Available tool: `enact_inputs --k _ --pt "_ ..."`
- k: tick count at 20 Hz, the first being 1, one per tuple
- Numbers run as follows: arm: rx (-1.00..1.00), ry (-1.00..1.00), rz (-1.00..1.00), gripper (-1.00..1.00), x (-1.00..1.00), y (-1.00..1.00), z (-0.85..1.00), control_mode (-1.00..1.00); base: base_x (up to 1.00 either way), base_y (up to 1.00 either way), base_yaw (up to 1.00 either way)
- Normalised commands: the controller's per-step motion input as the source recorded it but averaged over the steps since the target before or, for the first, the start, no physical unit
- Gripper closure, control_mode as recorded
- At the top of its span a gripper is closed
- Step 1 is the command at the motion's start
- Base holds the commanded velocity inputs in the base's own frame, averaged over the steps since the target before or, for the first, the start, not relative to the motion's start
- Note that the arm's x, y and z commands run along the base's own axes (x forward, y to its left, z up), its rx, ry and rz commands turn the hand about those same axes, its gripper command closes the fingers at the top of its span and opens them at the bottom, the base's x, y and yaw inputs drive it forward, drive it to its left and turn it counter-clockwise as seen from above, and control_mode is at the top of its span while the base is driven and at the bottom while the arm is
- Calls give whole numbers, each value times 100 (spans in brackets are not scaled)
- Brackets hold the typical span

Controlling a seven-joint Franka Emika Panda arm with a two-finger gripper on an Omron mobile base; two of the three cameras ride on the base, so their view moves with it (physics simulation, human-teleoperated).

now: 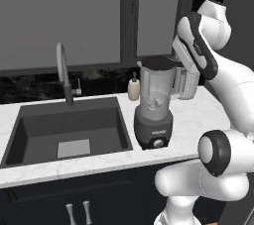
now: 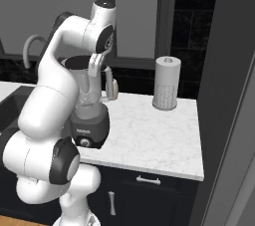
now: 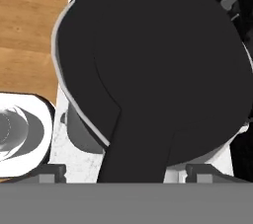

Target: Close the lid blender by securely placing the lid on top.

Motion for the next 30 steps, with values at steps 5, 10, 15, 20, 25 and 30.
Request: enact_inputs --k 5,10,15,20,25,30 --pt "0 -8 0 -100 3 0 20 -100 0 0 0" --pt "0 -15 0 -100 -13 0 35 -100 0 0 0" --pt "0 -19 0 -100 -46 17 29 -100 0 0 0" --pt "0 -20 0 -100 -59 46 11 -100 0 0 0" --pt "0 -15 -3 -100 -75 45 0 -100 0 0 0" --pt "0 -10 -4 -100 -55 2 0 -100 0 0 0"
